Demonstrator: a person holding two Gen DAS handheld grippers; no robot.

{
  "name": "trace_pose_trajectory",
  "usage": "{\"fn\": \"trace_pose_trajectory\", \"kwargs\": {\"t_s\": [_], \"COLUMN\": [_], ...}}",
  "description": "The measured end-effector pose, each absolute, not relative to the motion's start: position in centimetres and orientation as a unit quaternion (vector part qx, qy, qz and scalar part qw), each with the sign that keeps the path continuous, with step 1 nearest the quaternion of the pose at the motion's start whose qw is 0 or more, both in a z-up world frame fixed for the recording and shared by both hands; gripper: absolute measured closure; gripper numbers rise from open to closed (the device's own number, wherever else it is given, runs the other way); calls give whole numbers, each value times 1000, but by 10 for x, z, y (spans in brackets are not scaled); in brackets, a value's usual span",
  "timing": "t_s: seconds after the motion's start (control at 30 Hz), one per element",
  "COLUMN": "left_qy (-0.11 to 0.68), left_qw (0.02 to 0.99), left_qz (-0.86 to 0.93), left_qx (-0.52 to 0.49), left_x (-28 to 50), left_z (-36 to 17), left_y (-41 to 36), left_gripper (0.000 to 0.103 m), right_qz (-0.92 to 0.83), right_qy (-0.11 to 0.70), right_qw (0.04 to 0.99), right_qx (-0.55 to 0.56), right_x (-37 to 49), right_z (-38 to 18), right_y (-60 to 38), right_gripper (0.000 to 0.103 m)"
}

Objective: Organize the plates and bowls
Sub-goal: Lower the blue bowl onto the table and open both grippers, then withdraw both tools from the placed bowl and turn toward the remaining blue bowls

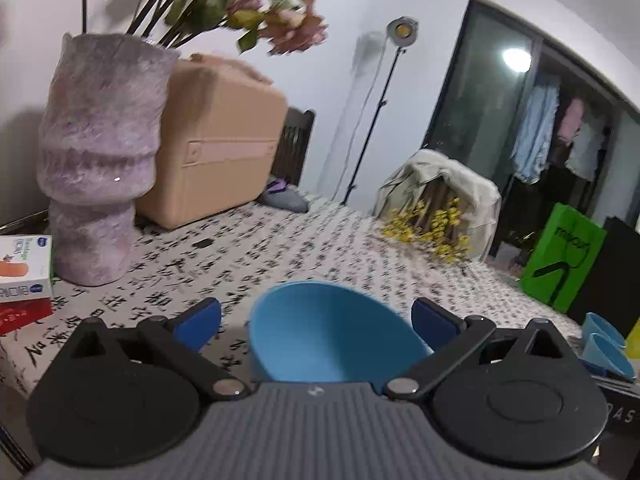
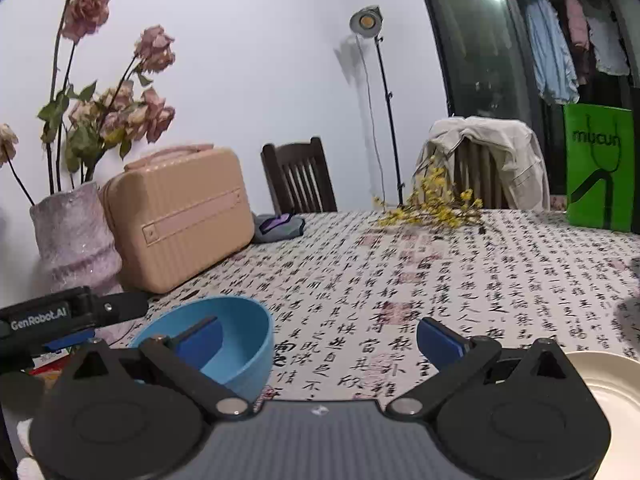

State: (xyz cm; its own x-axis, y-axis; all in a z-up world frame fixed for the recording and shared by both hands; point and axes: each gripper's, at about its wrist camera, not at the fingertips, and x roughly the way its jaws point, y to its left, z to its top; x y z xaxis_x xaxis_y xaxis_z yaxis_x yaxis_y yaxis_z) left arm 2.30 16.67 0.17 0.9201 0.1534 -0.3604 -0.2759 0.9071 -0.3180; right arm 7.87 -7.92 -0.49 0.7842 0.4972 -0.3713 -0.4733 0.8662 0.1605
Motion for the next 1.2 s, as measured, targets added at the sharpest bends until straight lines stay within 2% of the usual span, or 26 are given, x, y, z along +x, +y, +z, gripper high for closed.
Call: {"fn": "trace_pose_trajectory", "kwargs": {"t_s": [0.8, 1.2], "left_qy": [139, 142], "left_qw": [976, 978], "left_qz": [17, -19], "left_qx": [-166, -149], "left_x": [22, 31], "left_z": [9, 13], "left_y": [98, 62], "left_gripper": [0, 0], "right_qz": [169, 130], "right_qy": [135, 128], "right_qw": [976, 982], "right_qx": [28, 50], "right_x": [44, 39], "right_z": [-11, -14], "right_y": [-153, -199], "right_gripper": [0, 0]}}
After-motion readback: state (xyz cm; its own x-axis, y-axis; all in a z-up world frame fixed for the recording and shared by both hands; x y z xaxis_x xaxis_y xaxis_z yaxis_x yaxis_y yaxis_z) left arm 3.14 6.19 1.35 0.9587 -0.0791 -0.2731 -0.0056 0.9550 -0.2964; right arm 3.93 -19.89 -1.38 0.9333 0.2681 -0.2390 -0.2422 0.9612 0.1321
